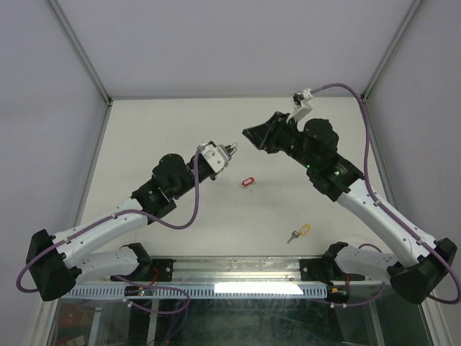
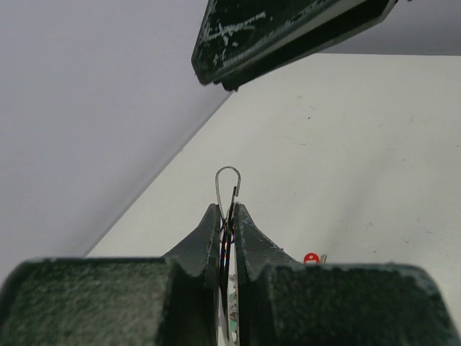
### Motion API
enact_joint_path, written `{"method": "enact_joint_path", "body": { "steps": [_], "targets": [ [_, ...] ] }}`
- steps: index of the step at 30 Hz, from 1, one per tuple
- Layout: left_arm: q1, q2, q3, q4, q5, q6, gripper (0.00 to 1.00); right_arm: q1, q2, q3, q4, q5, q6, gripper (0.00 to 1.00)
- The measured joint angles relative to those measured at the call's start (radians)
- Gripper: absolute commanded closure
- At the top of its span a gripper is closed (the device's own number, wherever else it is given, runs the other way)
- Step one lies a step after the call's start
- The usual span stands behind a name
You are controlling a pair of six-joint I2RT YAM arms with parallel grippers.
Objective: Put the keys on the keyring
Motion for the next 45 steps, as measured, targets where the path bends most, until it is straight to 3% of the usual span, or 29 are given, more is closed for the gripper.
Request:
{"method": "enact_joint_path", "body": {
  "steps": [16,36,42,45],
  "targets": [
    [0.0,-0.001,-0.002,0.0,-0.005,0.0,1.0,0.0,0.136,0.068,-0.074,-0.144,0.04,0.7],
    [0.001,-0.002,-0.004,0.0,-0.012,0.001,1.0,0.0,0.163,0.08,-0.1,-0.21,0.048,0.8],
    [0.001,-0.002,-0.004,0.0,-0.013,0.002,1.0,0.0,0.176,0.082,-0.1,-0.231,0.055,1.0],
    [0.002,-0.003,-0.004,0.0,-0.017,0.002,0.92,0.0,0.185,0.089,-0.101,-0.244,0.056,1.0]
  ]
}}
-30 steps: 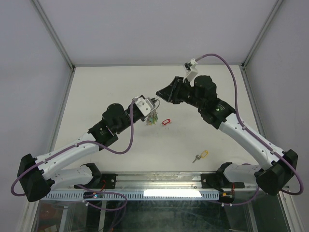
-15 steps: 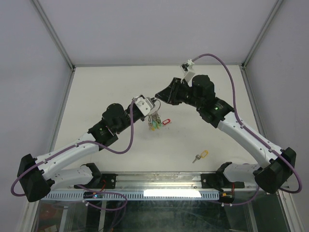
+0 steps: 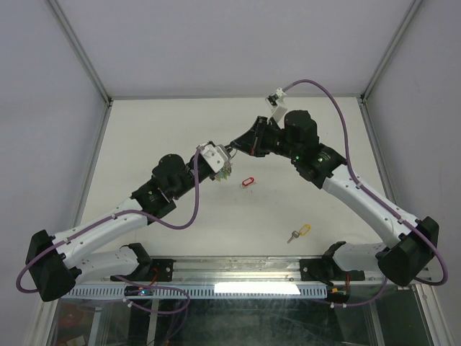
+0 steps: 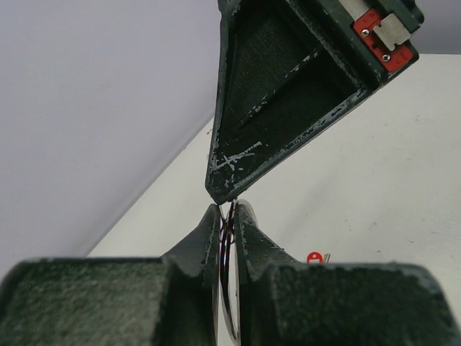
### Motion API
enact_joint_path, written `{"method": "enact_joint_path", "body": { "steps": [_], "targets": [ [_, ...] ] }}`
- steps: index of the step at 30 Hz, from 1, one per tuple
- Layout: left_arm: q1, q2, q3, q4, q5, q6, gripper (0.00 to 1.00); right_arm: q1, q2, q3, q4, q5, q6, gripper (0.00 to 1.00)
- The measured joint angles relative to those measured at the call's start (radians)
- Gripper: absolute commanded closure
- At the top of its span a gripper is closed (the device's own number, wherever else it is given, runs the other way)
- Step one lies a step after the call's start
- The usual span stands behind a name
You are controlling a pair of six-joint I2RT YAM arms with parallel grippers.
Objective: Put the keys on the keyring
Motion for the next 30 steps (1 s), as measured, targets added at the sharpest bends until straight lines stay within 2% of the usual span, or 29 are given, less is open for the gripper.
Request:
{"method": "enact_joint_path", "body": {
  "steps": [3,6,30],
  "targets": [
    [0.0,-0.002,0.0,0.001,0.0,0.004,0.83,0.0,0.0,0.008,-0.007,-0.009,-0.016,1.0],
    [0.0,-0.003,0.0,0.006,0.0,0.009,0.8,0.0,0.001,0.023,-0.024,-0.023,-0.043,1.0],
    [0.0,-0.033,-0.022,0.033,0.054,0.023,0.82,0.0,0.001,0.081,-0.098,-0.095,-0.16,1.0]
  ]
}}
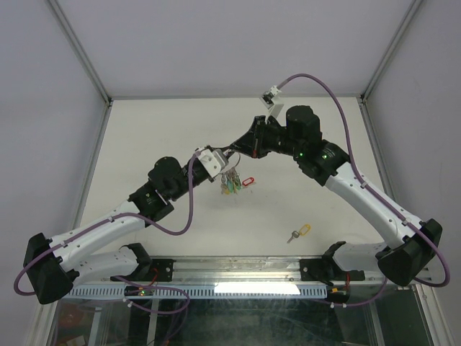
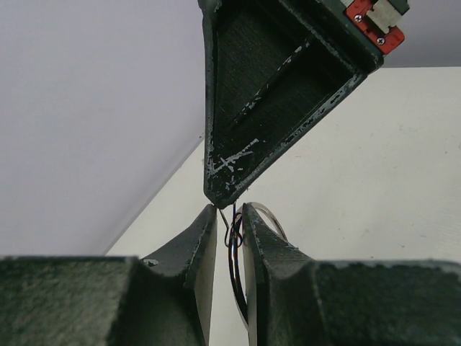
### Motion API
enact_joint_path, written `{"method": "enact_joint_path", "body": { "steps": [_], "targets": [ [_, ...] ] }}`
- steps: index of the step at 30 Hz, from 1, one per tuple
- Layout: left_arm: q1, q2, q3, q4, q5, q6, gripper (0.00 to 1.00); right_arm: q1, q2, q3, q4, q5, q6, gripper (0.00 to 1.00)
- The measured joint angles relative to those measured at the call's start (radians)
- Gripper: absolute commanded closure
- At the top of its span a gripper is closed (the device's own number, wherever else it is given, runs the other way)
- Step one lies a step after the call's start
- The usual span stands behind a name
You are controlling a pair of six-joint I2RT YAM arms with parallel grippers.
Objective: Put the keys on the keyring
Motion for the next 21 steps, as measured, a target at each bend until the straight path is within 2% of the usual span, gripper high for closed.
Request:
{"method": "enact_joint_path", "body": {
  "steps": [4,8,12,15,16,18,21],
  "targets": [
    [0.0,0.0,-0.001,0.001,0.005,0.0,0.86,0.0,0.0,0.0,-0.005,-0.003,0.0,1.0],
    [0.0,0.0,-0.004,0.003,0.005,0.002,1.0,0.0,0.001,0.0,-0.006,-0.004,-0.005,1.0],
    [0.0,0.0,-0.004,0.005,0.007,0.002,1.0,0.0,0.002,0.004,-0.009,-0.004,-0.01,0.99],
    [0.0,-0.001,-0.004,0.008,0.007,0.003,1.0,0.0,0.001,0.005,-0.007,-0.003,-0.014,0.69],
    [0.001,-0.001,-0.004,0.006,0.007,0.003,1.0,0.0,0.001,0.005,-0.005,0.001,-0.016,0.64],
    [0.0,-0.001,-0.006,0.0,0.007,0.003,1.0,0.0,-0.007,0.003,0.006,0.015,-0.022,0.57],
    [0.0,-0.001,-0.01,-0.002,0.007,0.004,1.0,0.0,-0.05,-0.013,0.023,0.066,-0.034,0.53]
  ]
}}
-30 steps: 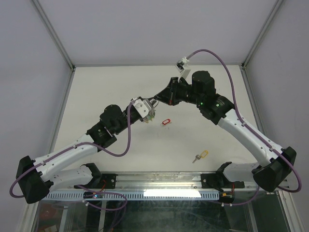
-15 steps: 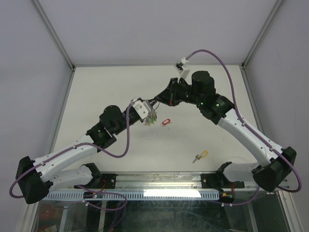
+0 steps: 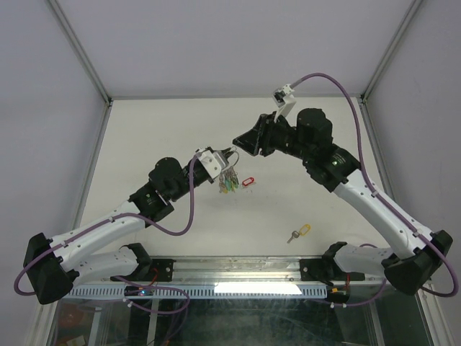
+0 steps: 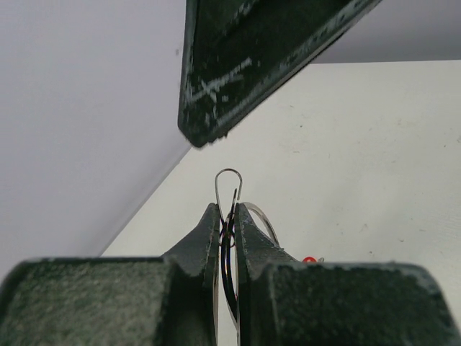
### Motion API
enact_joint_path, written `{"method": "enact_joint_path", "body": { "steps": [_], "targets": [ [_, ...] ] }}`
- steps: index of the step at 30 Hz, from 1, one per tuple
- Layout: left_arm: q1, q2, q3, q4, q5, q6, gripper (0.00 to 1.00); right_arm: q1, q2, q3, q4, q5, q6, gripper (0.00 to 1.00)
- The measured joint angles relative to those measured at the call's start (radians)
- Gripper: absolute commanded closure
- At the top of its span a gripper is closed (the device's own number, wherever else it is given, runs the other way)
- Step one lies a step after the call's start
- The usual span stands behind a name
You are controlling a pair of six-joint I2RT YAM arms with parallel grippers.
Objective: Put the keys on the keyring
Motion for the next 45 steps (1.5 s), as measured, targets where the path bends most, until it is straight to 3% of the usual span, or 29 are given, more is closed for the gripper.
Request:
{"method": "enact_joint_path", "body": {
  "steps": [9,20,29,45],
  "targets": [
    [0.0,0.0,-0.001,0.0,-0.007,0.0,1.0,0.0,-0.111,-0.025,-0.01,0.194,-0.033,0.48],
    [0.0,-0.004,-0.006,0.004,-0.01,0.018,1.0,0.0,-0.095,-0.053,-0.293,0.392,-0.032,0.48],
    [-0.011,-0.135,-0.193,0.177,0.065,0.212,1.0,-0.007,-0.152,-0.154,-0.315,0.439,-0.03,0.48],
    [-0.089,-0.158,-0.24,0.271,-0.013,0.469,1.0,-0.008,-0.196,-0.181,-0.245,0.439,-0.07,0.48]
  ]
}}
